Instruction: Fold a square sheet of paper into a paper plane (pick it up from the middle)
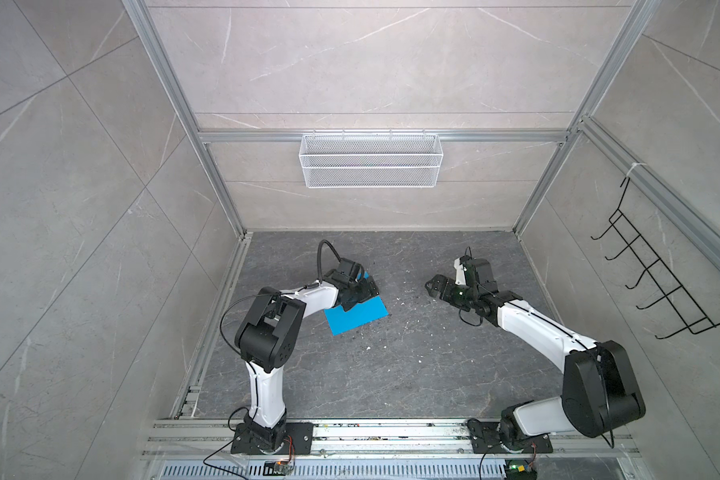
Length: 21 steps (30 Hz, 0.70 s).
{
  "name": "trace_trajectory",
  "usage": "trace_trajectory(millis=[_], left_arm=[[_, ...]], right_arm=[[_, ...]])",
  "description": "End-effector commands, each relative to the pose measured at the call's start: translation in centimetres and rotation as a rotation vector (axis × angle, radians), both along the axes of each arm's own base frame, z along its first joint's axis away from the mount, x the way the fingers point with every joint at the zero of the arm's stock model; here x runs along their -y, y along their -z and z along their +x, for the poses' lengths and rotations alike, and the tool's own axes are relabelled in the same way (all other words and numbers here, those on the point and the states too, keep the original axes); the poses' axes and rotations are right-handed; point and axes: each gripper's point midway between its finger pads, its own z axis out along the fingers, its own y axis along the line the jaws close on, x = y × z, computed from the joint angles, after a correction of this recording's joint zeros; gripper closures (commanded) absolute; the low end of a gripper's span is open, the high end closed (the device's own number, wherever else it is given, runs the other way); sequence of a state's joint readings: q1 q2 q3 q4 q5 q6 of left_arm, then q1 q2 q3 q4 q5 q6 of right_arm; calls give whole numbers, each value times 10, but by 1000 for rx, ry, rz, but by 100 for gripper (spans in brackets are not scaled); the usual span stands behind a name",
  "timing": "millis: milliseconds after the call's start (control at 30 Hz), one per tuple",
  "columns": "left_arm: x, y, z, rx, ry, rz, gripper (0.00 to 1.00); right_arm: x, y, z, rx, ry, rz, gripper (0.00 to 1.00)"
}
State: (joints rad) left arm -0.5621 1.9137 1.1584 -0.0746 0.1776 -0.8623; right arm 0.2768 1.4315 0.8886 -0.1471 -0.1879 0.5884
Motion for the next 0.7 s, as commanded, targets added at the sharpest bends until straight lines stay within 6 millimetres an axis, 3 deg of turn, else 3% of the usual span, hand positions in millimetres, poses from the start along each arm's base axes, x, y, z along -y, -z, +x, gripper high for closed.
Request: trace_trajectory(millis=[0, 100, 233, 433, 533, 667], left_arm=[[13, 35, -72, -232, -3, -3, 7], [32, 35, -101, -261, 8, -23, 7], [58, 26, -121, -271, 49, -76, 7], [80, -31, -105, -174, 97, -219, 2], [69, -59, -92, -118, 90, -256, 1], [21, -76, -74, -64, 22, -225, 1]], right_arm=[[1, -4, -9, -5, 8, 5, 1], [3, -5, -15, -6, -2, -11, 1], [12, -12, -20, 8, 2, -62, 1], [17, -15, -30, -11, -9, -114, 1], [12, -14, -38, -40, -47, -180, 1], [-12, 7, -53, -180, -142, -291, 1]])
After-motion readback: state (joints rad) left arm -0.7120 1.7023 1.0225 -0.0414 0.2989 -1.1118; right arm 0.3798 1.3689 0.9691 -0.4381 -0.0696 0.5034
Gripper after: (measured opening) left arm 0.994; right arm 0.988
